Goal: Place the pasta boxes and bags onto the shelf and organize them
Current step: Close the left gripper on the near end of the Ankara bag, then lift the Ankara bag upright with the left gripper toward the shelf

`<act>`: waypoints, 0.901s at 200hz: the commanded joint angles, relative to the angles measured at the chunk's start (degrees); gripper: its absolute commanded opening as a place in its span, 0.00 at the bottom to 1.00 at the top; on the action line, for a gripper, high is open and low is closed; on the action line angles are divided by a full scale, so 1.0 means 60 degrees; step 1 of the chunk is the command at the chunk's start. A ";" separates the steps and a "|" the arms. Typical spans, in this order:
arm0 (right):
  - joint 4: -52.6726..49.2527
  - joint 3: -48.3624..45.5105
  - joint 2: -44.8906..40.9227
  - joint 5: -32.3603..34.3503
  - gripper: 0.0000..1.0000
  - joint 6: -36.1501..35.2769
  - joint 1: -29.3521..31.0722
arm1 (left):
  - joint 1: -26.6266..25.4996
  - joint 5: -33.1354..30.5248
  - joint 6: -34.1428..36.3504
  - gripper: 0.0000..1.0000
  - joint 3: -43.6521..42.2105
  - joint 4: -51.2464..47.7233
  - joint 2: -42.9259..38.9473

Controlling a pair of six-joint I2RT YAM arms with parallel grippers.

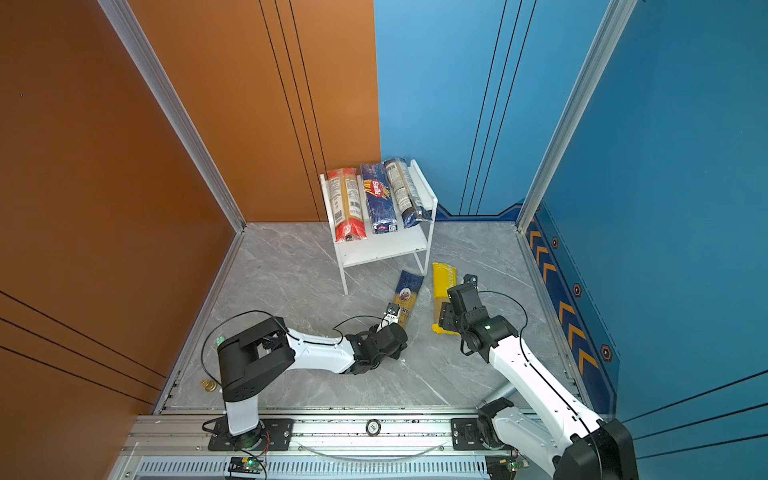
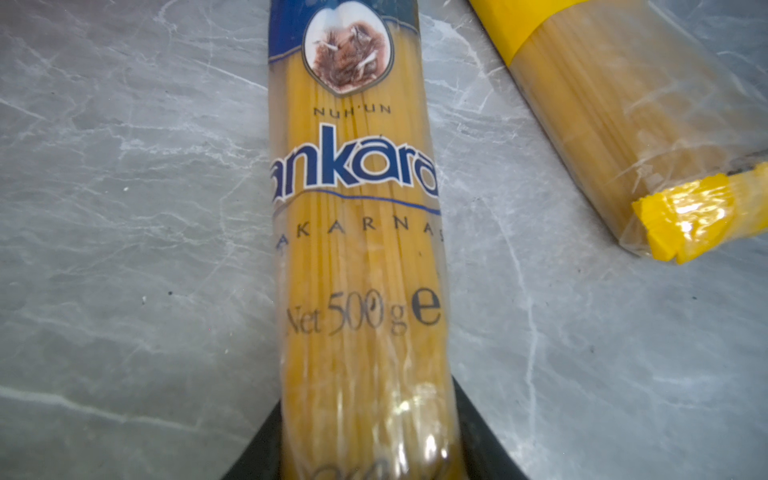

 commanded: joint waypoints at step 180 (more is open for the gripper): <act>-0.0260 0.0020 -0.0291 -0.0048 0.74 0.0280 -0.0102 | 0.0005 -0.0169 -0.0863 0.01 -0.1427 -0.0007 -0.0504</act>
